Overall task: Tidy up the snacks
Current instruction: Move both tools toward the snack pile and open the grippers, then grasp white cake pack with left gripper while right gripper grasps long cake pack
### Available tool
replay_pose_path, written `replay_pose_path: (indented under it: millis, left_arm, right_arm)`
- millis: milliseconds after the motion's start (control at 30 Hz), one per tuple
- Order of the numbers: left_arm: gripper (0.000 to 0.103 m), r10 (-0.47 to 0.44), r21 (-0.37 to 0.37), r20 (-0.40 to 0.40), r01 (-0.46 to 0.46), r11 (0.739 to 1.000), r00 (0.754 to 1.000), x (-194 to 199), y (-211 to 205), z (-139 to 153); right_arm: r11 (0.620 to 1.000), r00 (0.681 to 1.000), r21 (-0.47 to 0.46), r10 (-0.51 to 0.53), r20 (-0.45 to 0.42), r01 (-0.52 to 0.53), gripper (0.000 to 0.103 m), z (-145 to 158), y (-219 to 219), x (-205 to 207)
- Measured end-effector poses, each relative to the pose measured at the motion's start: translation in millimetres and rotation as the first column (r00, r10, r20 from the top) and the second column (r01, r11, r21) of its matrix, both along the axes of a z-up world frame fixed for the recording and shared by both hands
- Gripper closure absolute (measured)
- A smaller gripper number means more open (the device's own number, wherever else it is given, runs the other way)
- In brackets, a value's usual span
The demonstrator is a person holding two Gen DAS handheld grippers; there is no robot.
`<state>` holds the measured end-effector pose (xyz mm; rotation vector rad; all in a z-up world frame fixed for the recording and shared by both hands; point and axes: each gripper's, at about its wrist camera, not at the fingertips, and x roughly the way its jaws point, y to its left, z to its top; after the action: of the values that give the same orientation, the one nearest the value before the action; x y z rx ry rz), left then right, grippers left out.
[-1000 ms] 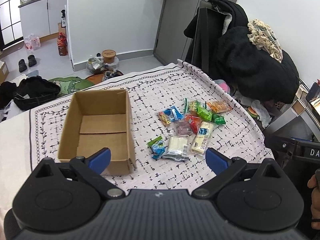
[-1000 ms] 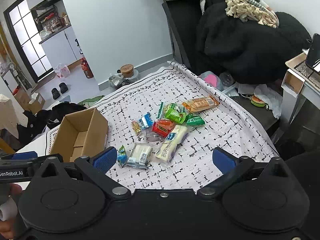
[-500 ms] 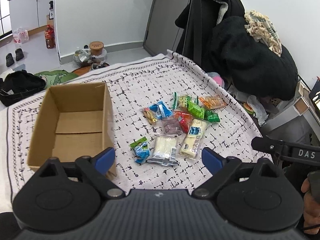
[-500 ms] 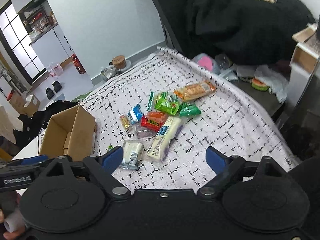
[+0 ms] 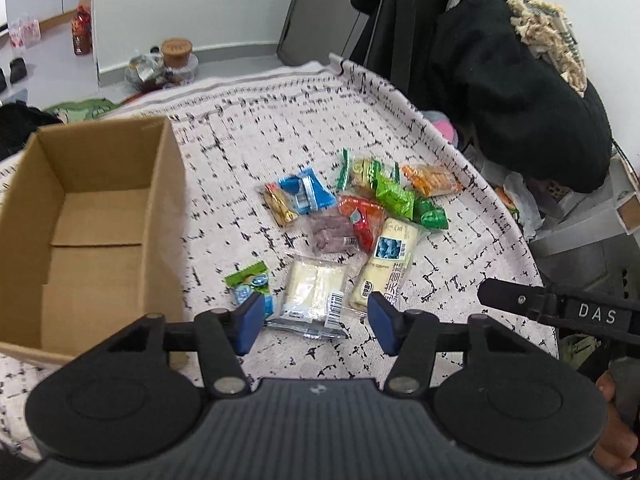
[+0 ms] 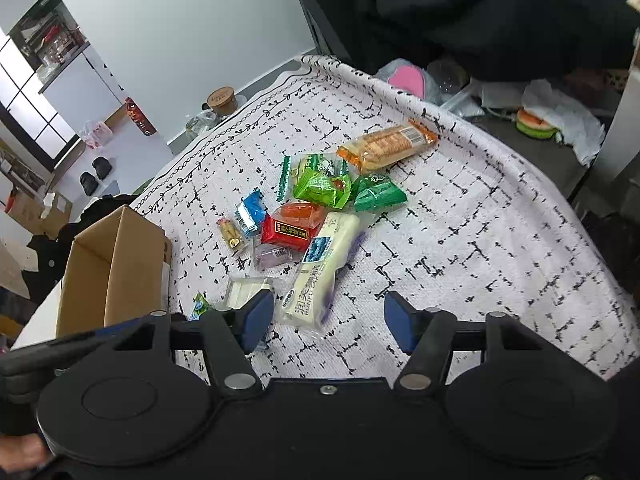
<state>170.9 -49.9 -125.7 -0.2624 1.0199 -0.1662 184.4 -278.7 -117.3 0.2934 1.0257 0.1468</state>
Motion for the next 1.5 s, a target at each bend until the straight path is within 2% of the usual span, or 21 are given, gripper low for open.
replay_pose_path:
  millis: [300,433,667,833,967,1200,1333,1500]
  left_arm:
    - [0.047,-0.034,-0.018,-0.073,0.032,0.999,0.997,32,-13,-37]
    - [0.047,-0.049,0.008,-0.102,0.05,0.999,0.994,44,-18,-54]
    - [0.047,-0.06,0.002,-0.152,0.061,0.998,0.987,58,-23,-80]
    - [0.047,-0.087,0.008,-0.137,0.089,0.996,0.987,64,-31,-87]
    - [0.055,-0.049,-0.008,-0.157,0.048,0.999,0.986,70,-26,-94]
    - [0.057,-0.024,-0.042,-0.147,0.018,0.999,0.989,71,-16,-90]
    - [0.058,0.003,-0.05,-0.142,-0.01,0.999,0.99,73,-9,-87]
    - [0.058,0.011,-0.051,-0.135,-0.018,0.999,0.991,73,-6,-85]
  right_arm:
    - [0.999,0.998,0.021,-0.03,-0.055,0.032,0.044,-22,1,24]
    - [0.999,0.996,0.028,-0.044,-0.08,0.046,0.044,-32,2,32]
    - [0.997,0.989,0.016,-0.077,-0.123,0.08,0.044,-51,5,45]
    - [0.996,0.986,0.014,-0.084,-0.141,0.087,0.044,-58,8,50]
    - [0.994,0.982,0.006,-0.103,-0.157,0.105,0.044,-66,10,54]
    - [0.992,0.976,0.013,-0.124,-0.179,0.128,0.044,-78,17,60]
    - [0.992,0.974,0.012,-0.122,-0.191,0.127,0.05,-85,25,65]
    - [0.989,0.97,0.001,-0.146,-0.194,0.149,0.051,-92,30,71]
